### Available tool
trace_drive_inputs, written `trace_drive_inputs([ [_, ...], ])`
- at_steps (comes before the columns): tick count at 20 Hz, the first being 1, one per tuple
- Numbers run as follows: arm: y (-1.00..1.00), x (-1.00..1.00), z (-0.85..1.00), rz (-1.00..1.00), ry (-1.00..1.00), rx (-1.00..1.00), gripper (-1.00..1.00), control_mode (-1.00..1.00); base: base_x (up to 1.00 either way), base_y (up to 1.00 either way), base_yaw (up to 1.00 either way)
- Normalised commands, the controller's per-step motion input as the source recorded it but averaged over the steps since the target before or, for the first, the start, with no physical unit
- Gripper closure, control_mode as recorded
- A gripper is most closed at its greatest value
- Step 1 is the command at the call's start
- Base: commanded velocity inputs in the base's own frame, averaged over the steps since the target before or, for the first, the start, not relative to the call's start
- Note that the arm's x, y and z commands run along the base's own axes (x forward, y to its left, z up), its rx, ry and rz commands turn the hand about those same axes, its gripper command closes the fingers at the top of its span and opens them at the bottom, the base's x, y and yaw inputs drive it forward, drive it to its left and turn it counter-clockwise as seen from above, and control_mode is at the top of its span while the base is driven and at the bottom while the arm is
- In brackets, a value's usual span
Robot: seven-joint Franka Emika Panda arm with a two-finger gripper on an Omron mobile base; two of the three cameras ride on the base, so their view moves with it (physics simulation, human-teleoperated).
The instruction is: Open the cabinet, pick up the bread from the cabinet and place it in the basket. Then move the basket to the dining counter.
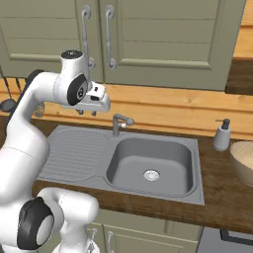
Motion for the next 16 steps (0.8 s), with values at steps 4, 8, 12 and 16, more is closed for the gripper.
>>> trace_drive_inputs([
  [4, 0.0, -0.64, 0.0, 0.04, -0.04, 0.0, -1.0, -1.0, 0.0, 0.0, 0.0],
  [8, -0.32, -0.8, 0.37, 0.0, -0.3, 0.0, -1.0, -1.0, 0.0, 0.0, 0.0],
  [12, -0.55, -0.18, 1.0, 0.05, -0.44, 0.02, -1.0, -1.0, 0.0, 0.0, 0.0],
  [16, -0.41, 0.0, 1.0, 0.02, -0.31, 0.04, -1.0, -1.0, 0.0, 0.0, 0.0],
])
